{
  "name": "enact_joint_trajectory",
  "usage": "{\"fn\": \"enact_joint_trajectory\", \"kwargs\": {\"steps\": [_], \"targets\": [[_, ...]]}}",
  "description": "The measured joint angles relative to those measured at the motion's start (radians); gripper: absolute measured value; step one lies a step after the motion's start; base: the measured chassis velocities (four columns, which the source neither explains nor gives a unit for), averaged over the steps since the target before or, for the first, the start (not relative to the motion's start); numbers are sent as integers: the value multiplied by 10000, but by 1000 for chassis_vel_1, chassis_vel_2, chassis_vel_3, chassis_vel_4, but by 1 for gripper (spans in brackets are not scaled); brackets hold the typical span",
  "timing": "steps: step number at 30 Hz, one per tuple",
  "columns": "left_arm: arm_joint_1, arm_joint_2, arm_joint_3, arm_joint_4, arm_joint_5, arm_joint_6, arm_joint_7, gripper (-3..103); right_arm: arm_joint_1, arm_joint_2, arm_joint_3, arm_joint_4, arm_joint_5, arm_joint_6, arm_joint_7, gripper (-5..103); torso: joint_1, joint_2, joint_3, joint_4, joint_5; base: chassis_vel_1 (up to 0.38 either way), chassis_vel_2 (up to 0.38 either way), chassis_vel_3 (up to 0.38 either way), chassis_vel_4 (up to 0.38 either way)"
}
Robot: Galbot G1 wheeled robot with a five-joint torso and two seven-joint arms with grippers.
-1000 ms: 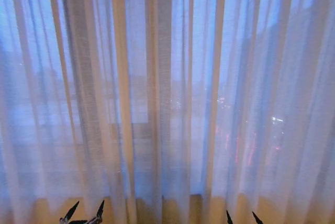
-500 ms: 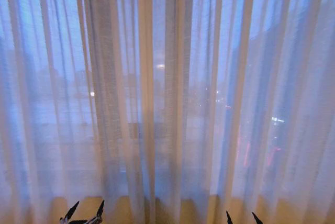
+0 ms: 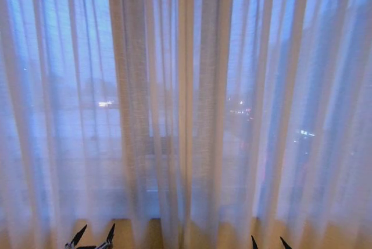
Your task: Open the curtains by pulling them apart, changing their state from closed to fully open.
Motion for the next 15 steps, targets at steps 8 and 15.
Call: {"fn": "enact_joint_trajectory", "kwargs": {"steps": [8,15], "targets": [[6,-25,3,-23,9,-3,29,100,-12,0,-11,-24,-3,112,-65,100,0,0,0,0,-1,156,157,-165,-165],[17,-17,-29,-33,15,-58,28,100,8,1,93,-151,-100,329,-406,100,1,0,0,-1,-2,71,74,-70,-75]]}}
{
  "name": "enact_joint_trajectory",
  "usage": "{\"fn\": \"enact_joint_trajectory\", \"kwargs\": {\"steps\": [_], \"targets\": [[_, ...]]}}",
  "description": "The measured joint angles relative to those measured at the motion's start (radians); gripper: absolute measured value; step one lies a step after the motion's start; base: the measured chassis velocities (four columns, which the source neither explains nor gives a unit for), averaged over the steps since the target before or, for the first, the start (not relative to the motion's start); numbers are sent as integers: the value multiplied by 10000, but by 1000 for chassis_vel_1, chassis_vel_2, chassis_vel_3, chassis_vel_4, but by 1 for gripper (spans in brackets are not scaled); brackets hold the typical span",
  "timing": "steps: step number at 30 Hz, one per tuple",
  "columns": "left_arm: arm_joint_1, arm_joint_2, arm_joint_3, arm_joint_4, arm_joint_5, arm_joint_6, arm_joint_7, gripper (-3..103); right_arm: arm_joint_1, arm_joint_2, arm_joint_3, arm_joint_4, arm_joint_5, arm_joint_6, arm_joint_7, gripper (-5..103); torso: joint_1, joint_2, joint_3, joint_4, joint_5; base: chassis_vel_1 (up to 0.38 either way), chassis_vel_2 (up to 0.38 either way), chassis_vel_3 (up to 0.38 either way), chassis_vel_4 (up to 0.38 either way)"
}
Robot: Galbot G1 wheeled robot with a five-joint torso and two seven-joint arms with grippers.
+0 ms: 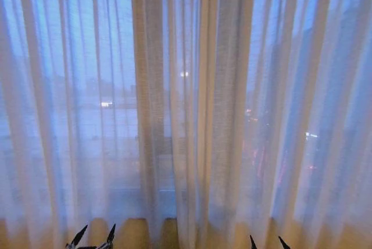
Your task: Open the curtains by pulling them apart, changing their state from closed to fully open.
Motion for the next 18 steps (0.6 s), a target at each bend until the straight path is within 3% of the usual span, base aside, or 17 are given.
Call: {"fn": "enact_joint_trajectory", "kwargs": {"steps": [11,18], "targets": [[99,-17,-29,-78,116,-176,54,100,22,0,137,-240,-251,500,-230,100,-3,0,0,1,2,-38,30,34,-29],[136,-59,-9,-85,187,-213,87,100,-28,-1,128,-285,-250,649,-210,100,-3,0,-1,1,0,-158,201,146,-163]]}}
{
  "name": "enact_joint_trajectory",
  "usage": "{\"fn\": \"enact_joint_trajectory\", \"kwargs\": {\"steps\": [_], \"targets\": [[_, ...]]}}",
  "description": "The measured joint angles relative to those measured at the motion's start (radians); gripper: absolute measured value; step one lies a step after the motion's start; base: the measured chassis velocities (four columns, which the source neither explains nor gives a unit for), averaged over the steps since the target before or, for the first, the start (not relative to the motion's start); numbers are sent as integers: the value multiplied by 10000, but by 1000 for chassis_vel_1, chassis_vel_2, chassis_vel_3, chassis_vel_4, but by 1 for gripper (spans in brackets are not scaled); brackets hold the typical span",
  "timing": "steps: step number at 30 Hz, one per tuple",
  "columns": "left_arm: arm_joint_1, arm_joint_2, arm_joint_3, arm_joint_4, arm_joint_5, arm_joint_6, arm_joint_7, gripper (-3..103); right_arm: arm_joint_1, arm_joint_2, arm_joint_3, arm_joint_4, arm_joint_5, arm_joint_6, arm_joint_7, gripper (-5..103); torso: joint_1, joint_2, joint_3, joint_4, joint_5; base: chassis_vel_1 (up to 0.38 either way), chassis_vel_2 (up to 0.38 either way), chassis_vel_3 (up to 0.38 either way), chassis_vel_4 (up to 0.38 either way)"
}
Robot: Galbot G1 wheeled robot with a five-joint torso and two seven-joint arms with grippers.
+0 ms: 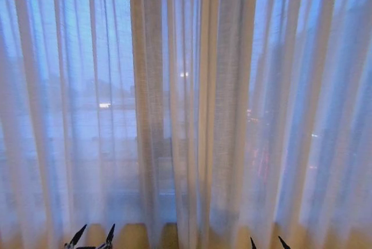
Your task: Open the curtains by pulling them apart, changing their state from closed to fully open.
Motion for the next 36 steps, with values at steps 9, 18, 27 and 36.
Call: {"fn": "enact_joint_trajectory", "kwargs": {"steps": [9,18,27,36], "targets": [[92,-20,-38,-1,2,-96,-6,100,4,0,-108,39,16,-76,509,100,15,-7,6,1,3,-202,199,195,-200],[110,-45,-14,-17,-10,-98,-17,100,-56,0,-197,137,21,-229,714,100,-9,3,-4,-1,0,-24,7,12,-9],[48,-18,0,-6,-27,-67,-22,100,-28,0,-198,137,29,-200,716,100,3,-1,2,0,3,34,-18,-31,27],[-19,-5,3,66,-46,-57,-27,100,55,0,-198,89,7,-117,714,100,2,-2,2,0,2,71,-75,-74,73]]}}
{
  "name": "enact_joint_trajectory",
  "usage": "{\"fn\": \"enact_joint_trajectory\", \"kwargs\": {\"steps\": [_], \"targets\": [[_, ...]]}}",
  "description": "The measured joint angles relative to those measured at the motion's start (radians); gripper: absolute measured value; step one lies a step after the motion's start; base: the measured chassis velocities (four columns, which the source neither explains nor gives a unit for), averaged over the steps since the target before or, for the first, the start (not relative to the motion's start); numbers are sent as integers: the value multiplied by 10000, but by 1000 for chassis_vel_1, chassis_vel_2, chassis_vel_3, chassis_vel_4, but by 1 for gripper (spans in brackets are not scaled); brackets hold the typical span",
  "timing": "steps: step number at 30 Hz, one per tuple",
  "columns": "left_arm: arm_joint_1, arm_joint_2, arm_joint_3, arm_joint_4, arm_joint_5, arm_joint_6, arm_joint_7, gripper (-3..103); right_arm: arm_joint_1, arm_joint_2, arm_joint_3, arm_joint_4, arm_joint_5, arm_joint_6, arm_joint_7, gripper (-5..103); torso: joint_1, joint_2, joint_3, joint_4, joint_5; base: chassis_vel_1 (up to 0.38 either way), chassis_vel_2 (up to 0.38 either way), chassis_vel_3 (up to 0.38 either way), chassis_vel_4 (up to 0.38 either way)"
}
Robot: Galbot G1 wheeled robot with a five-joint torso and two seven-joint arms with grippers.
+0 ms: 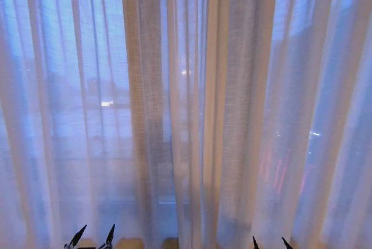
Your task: Open the curtains by pulling them apart, changing their state from closed to fully open.
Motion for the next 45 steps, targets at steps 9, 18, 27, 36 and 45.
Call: {"fn": "enact_joint_trajectory", "kwargs": {"steps": [9,18,27,36,45], "targets": [[3,-18,7,42,0,-9,-2,100,114,0,-173,74,-712,87,-425,100,-5,2,-2,-4,-1,37,-39,-47,39],[28,115,-60,-100,-25,71,-234,100,2190,-3,-2659,919,-279,-3864,215,100,2,-1,0,6,-5,0,0,0,0],[342,-220,-123,-139,226,-7,-353,100,4063,-1,-3729,-857,504,-3969,879,100,0,0,0,-1,-1,0,0,0,0],[595,-56,-326,-186,302,-195,-395,100,5911,-1,-4340,-2241,578,-3868,1468,100,0,0,0,-1,0,0,0,0,0],[869,-430,-236,-222,759,-528,-464,100,6665,-1,-4412,-3003,-115,-3731,2005,87,0,0,0,0,0,0,0,0,0]]}}
